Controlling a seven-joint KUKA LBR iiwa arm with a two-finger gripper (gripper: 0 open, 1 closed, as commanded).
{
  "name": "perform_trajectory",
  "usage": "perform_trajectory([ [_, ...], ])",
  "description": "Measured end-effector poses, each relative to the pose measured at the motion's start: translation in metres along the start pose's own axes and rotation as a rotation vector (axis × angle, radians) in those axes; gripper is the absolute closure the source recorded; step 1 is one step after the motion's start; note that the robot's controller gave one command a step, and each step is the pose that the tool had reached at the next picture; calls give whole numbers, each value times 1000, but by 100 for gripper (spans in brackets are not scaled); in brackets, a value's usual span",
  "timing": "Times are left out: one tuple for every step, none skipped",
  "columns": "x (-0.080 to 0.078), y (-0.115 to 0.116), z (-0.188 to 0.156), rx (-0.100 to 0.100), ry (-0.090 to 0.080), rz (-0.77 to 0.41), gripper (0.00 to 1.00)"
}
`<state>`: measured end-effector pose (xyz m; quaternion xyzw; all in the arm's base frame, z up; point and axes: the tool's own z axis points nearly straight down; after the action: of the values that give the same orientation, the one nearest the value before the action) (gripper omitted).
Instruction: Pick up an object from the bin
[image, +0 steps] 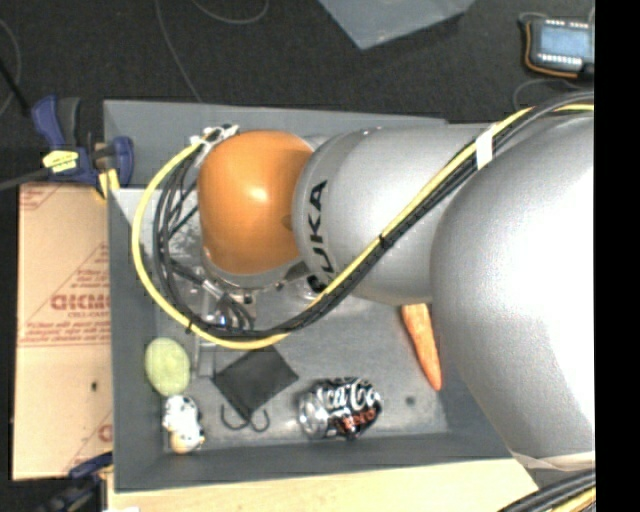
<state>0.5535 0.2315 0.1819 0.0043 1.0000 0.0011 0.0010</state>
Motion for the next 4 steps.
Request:
perform_trajectory([
  [0, 0, 0, 0, 0, 0, 0],
  [19, -55, 52, -4, -5, 37, 0],
  [3, -88, 111, -2, -3, -15, 100],
  [3, -88, 111, -2, -3, -14, 100],
])
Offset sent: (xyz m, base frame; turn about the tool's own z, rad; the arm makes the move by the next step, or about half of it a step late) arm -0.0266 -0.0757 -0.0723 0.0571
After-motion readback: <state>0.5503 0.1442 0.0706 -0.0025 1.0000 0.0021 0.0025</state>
